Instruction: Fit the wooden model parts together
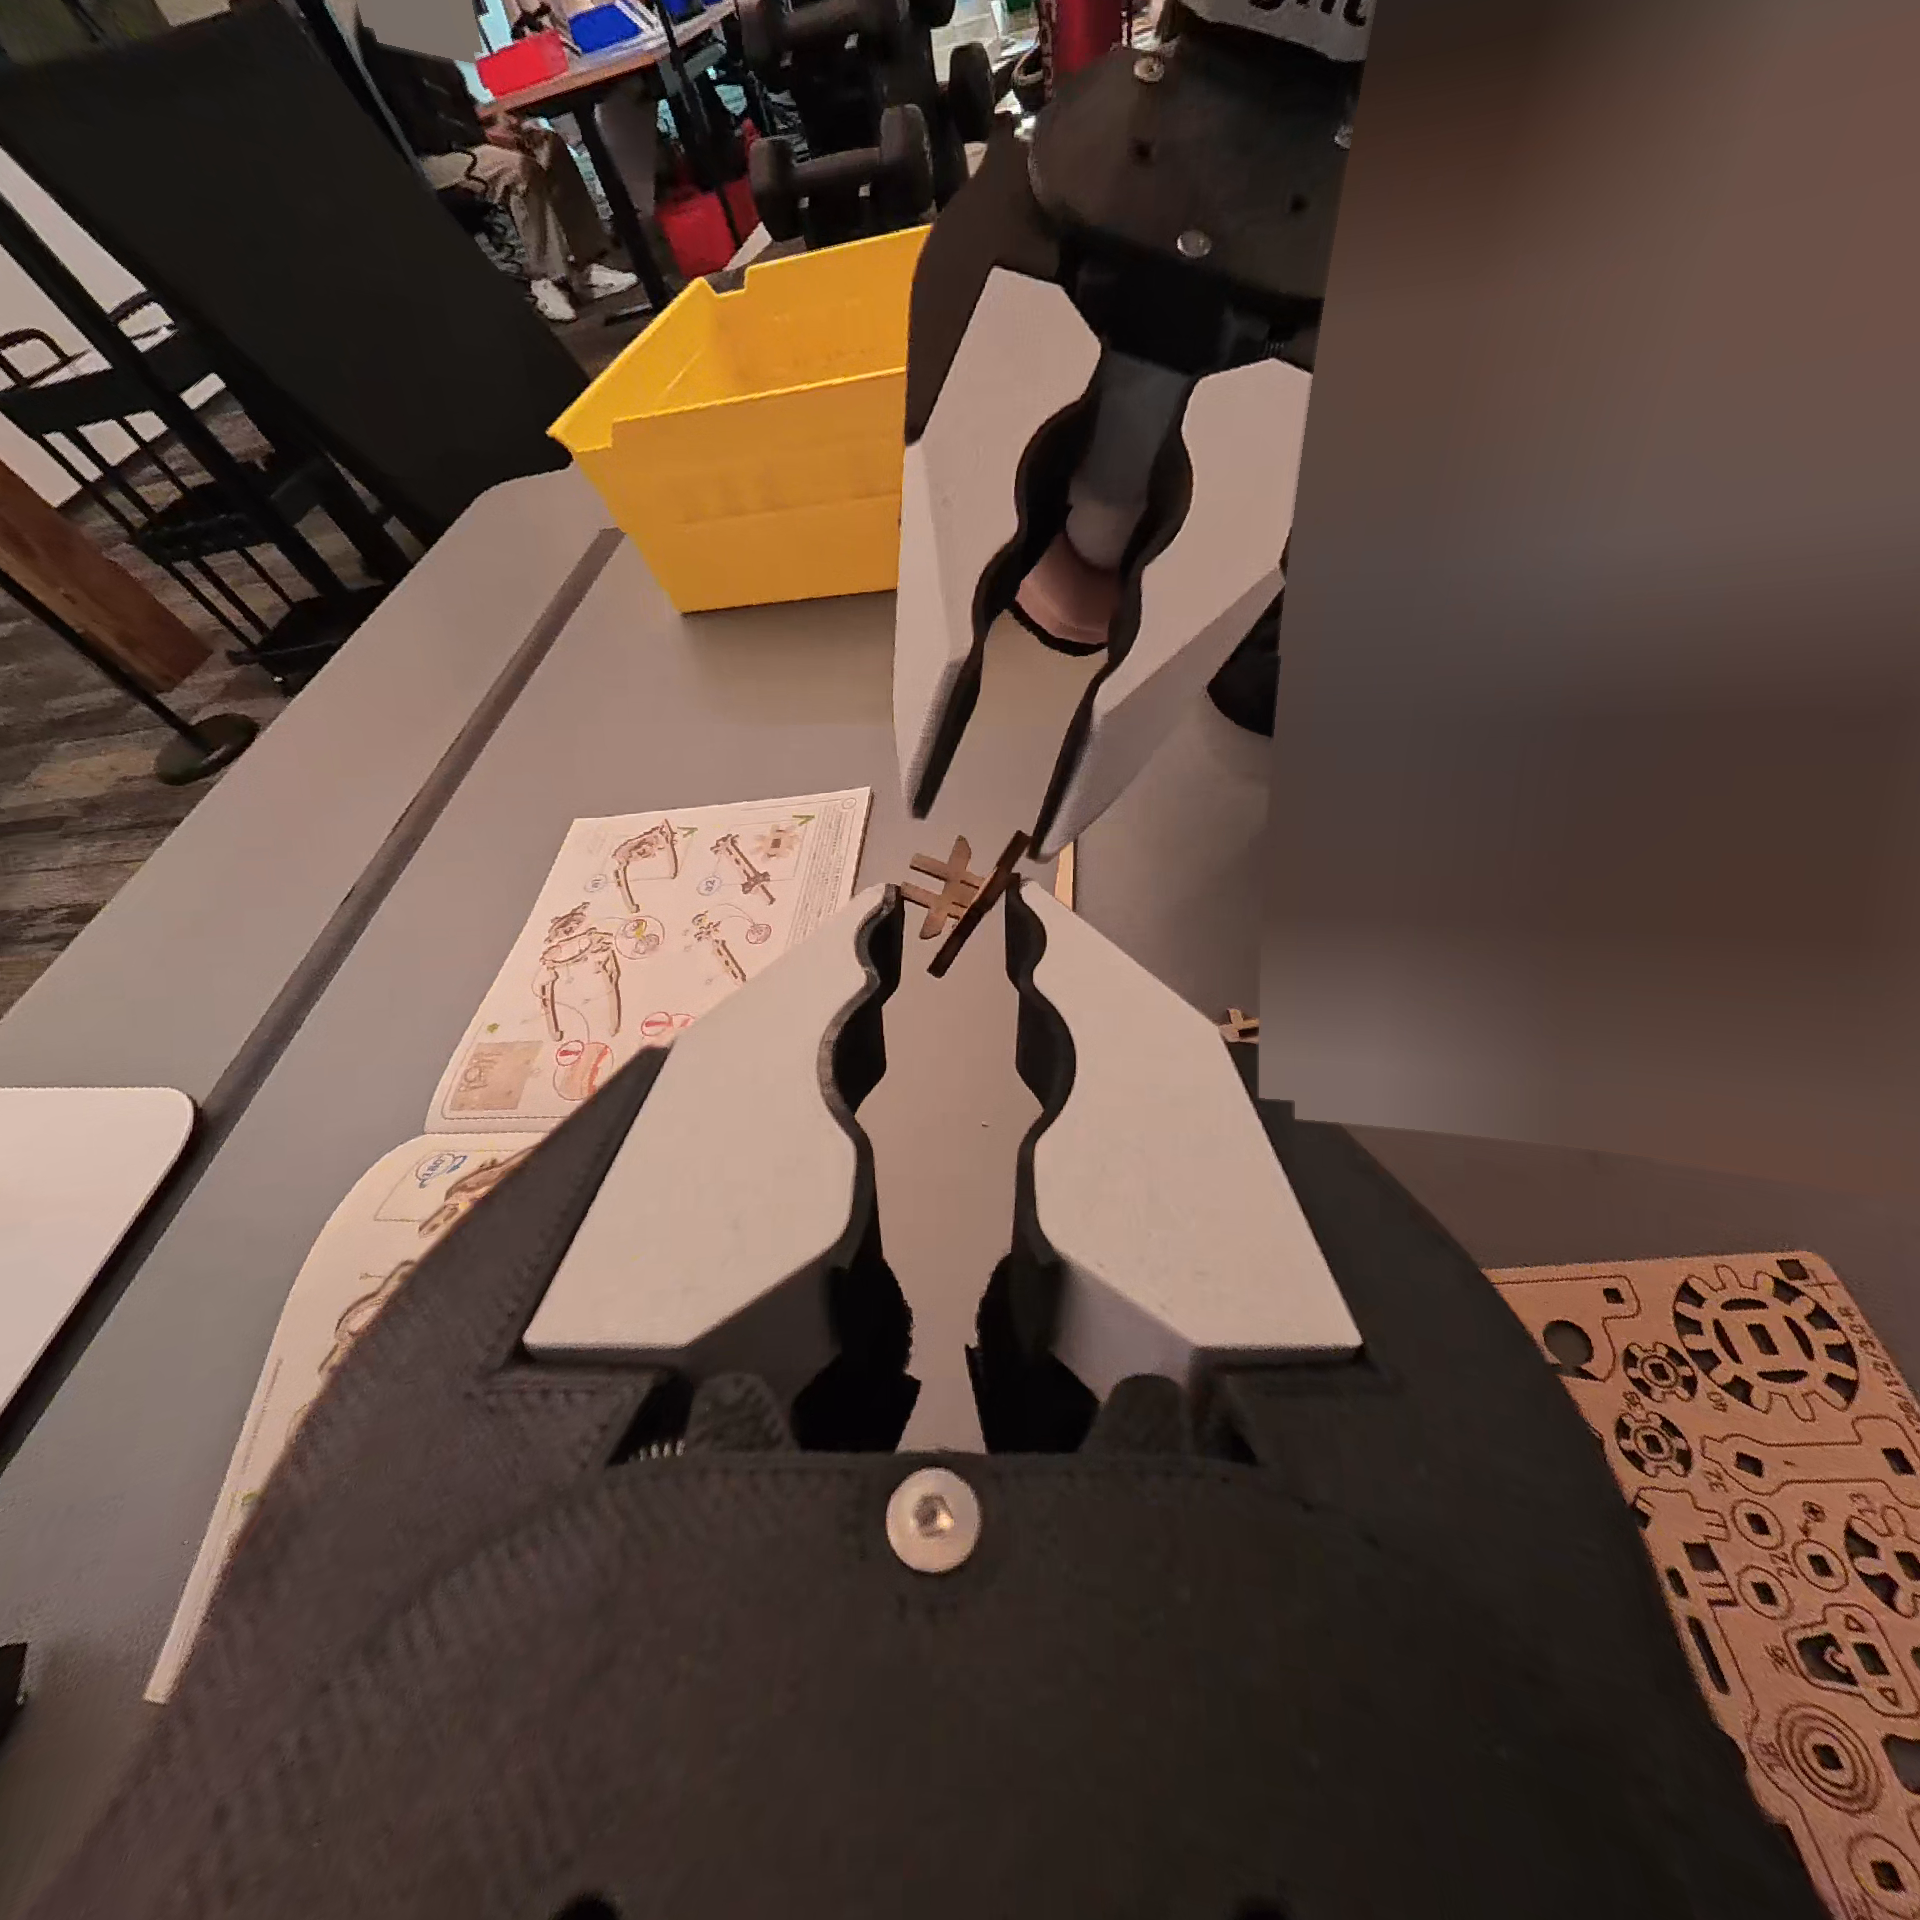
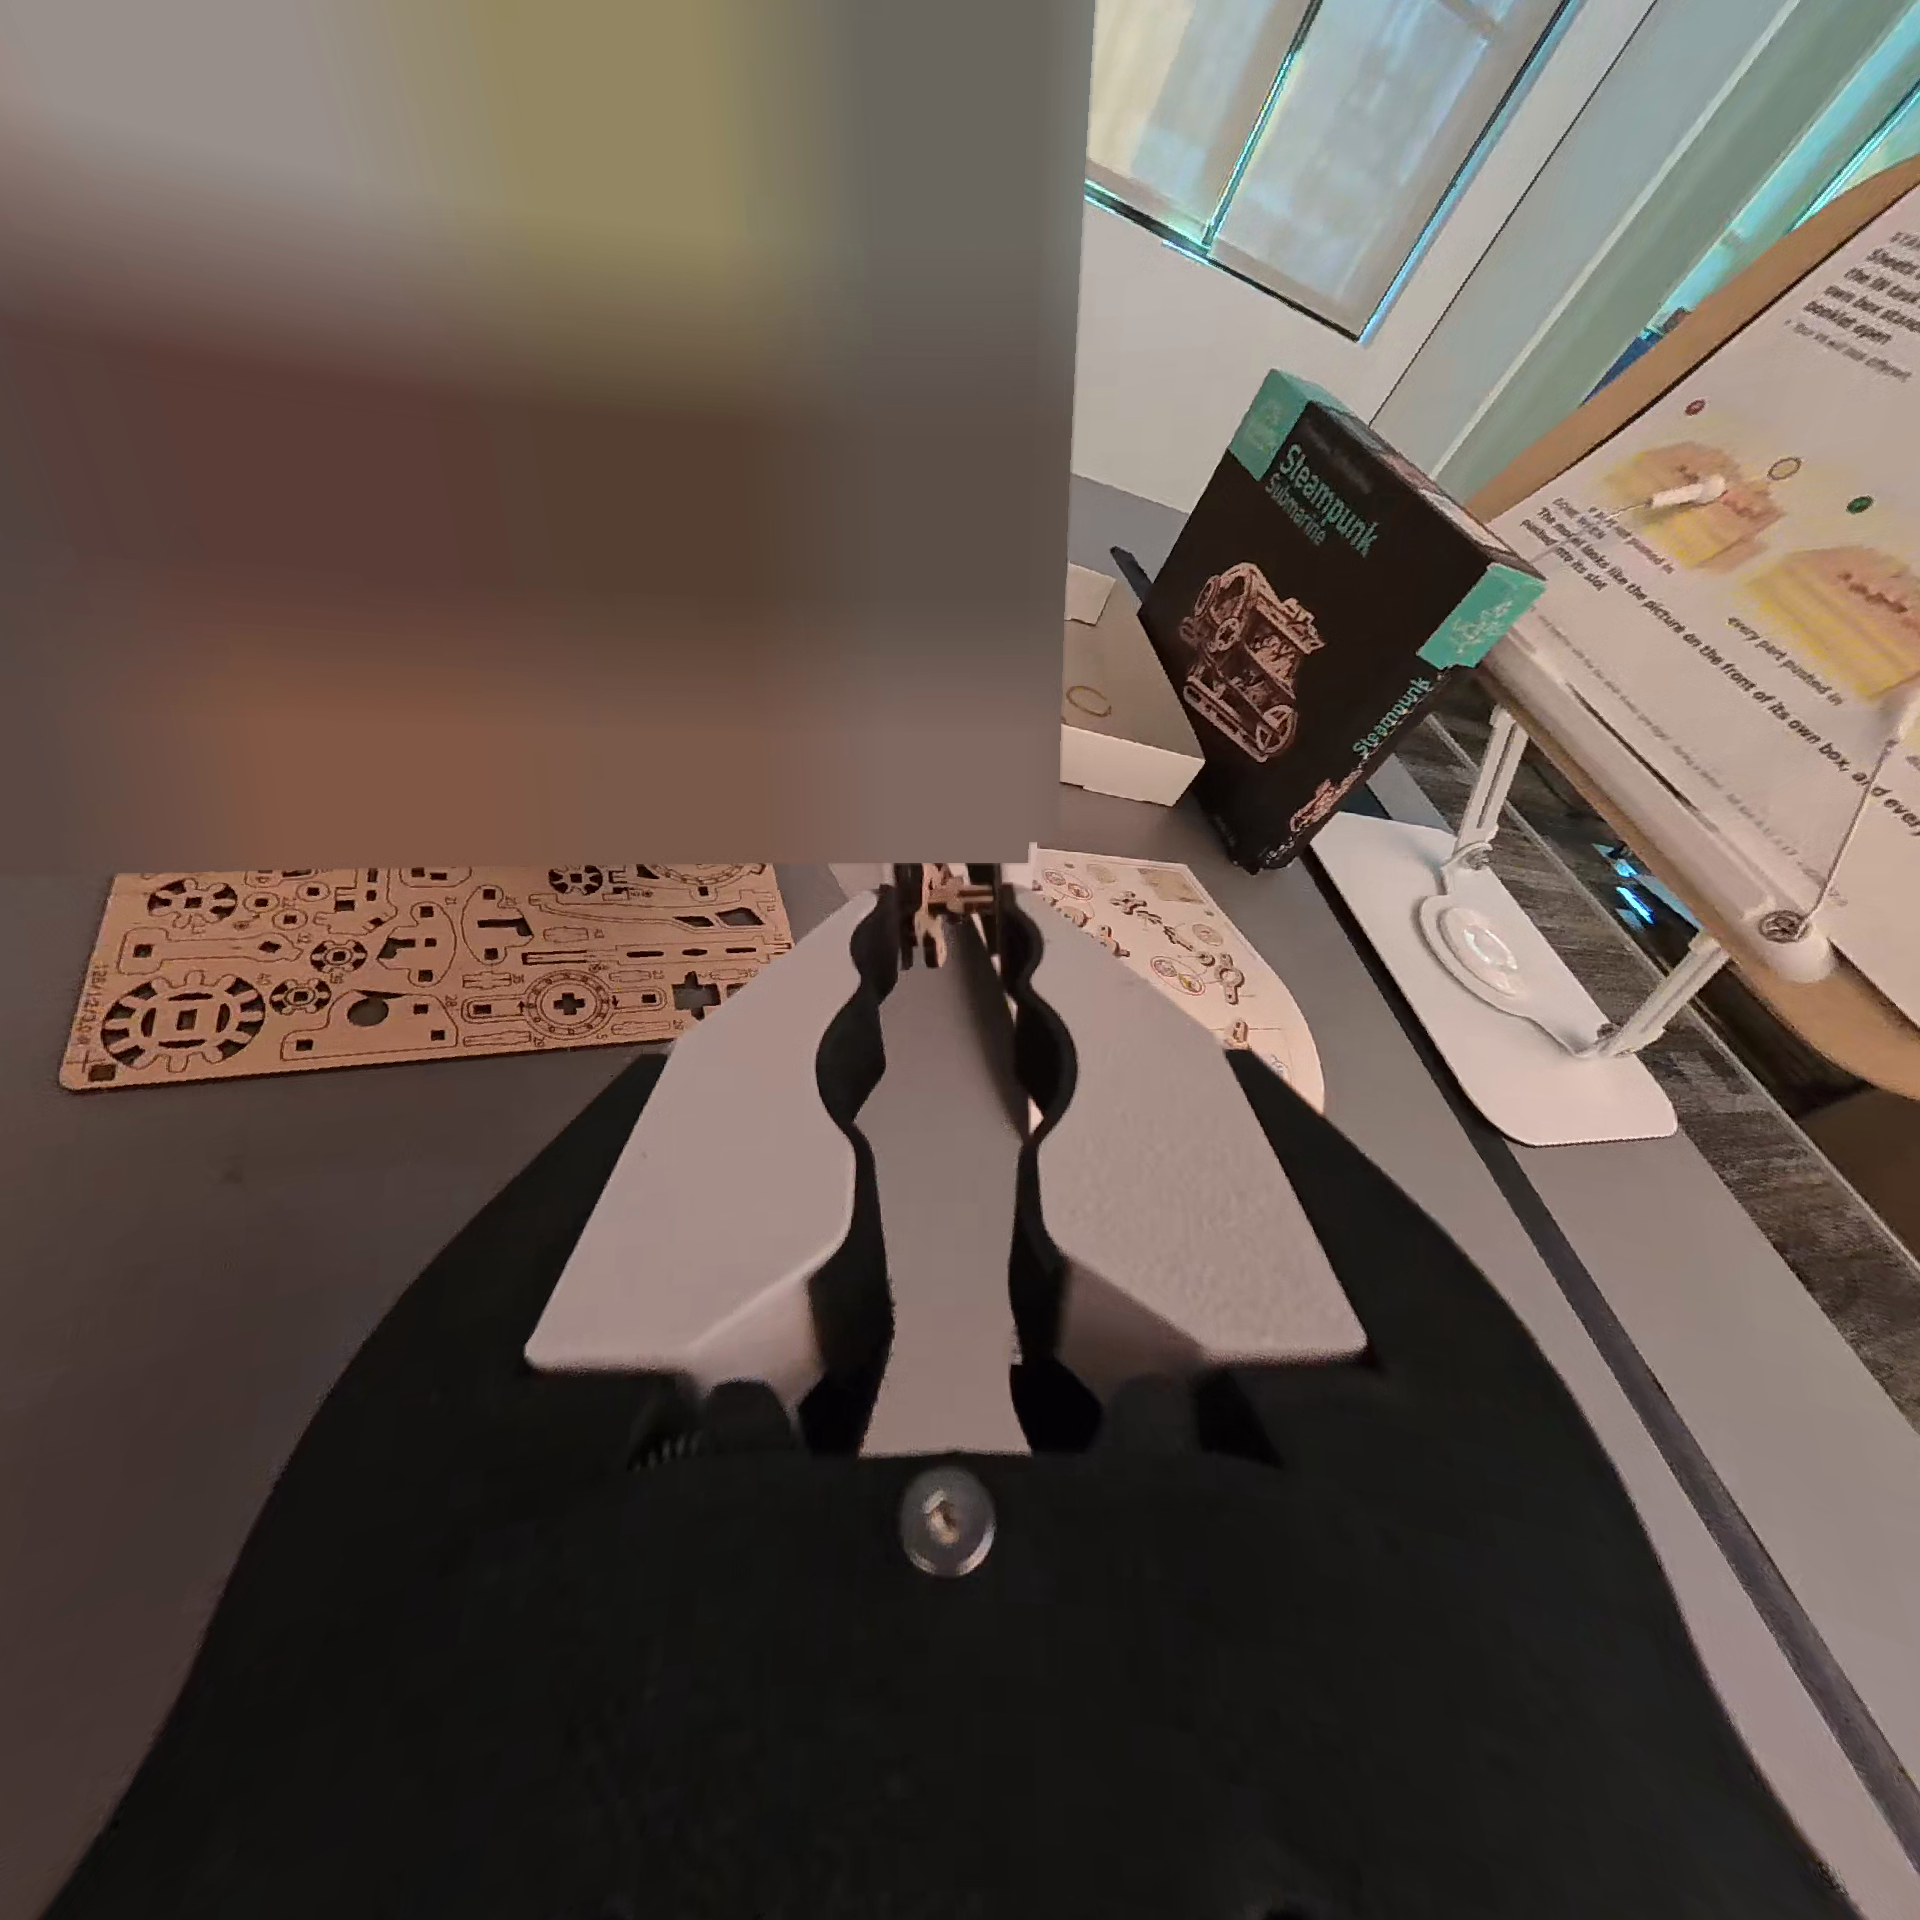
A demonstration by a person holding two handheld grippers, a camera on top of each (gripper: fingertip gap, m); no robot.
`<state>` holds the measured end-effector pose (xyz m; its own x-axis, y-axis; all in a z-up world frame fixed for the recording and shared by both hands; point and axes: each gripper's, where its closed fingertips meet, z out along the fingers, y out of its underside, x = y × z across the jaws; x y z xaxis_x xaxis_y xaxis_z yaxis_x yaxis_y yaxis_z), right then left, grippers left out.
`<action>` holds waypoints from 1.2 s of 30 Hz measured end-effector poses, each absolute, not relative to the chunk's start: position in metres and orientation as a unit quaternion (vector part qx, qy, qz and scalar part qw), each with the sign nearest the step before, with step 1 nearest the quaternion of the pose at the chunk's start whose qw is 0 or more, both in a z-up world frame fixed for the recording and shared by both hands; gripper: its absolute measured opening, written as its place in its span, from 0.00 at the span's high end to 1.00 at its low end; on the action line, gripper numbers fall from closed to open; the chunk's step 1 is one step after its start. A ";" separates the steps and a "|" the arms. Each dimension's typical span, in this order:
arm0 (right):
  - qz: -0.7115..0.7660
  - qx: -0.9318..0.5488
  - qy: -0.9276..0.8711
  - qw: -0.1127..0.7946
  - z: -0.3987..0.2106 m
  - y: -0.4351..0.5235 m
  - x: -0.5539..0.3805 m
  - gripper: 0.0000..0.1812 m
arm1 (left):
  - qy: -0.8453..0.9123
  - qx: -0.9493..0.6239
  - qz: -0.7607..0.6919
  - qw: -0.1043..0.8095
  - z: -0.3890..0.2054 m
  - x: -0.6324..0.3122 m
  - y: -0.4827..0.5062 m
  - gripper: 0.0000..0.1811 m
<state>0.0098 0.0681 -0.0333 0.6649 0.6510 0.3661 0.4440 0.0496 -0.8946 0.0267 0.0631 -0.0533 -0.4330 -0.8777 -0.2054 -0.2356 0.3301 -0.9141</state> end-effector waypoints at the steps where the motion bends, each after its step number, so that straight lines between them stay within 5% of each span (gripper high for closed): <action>1: 0.084 -0.684 -0.403 0.602 -0.034 0.068 0.009 0.91 | 0.728 -0.381 -0.432 0.373 -0.053 0.027 0.062 0.91; 21: 0.064 -0.671 -0.432 0.600 -0.031 0.060 0.004 0.94 | 0.743 -0.328 -0.417 0.406 -0.046 0.020 0.053 0.86; 36: 0.088 -0.661 -0.426 0.611 -0.027 0.057 0.004 0.94 | 0.744 -0.319 -0.404 0.425 -0.046 0.019 0.055 0.96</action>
<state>0.0043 0.0572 -0.0265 0.6207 0.6715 0.4048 0.4556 0.1113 -0.8832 0.0195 0.0552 -0.0463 -0.4353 -0.8188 -0.3742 -0.1320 0.4692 -0.8732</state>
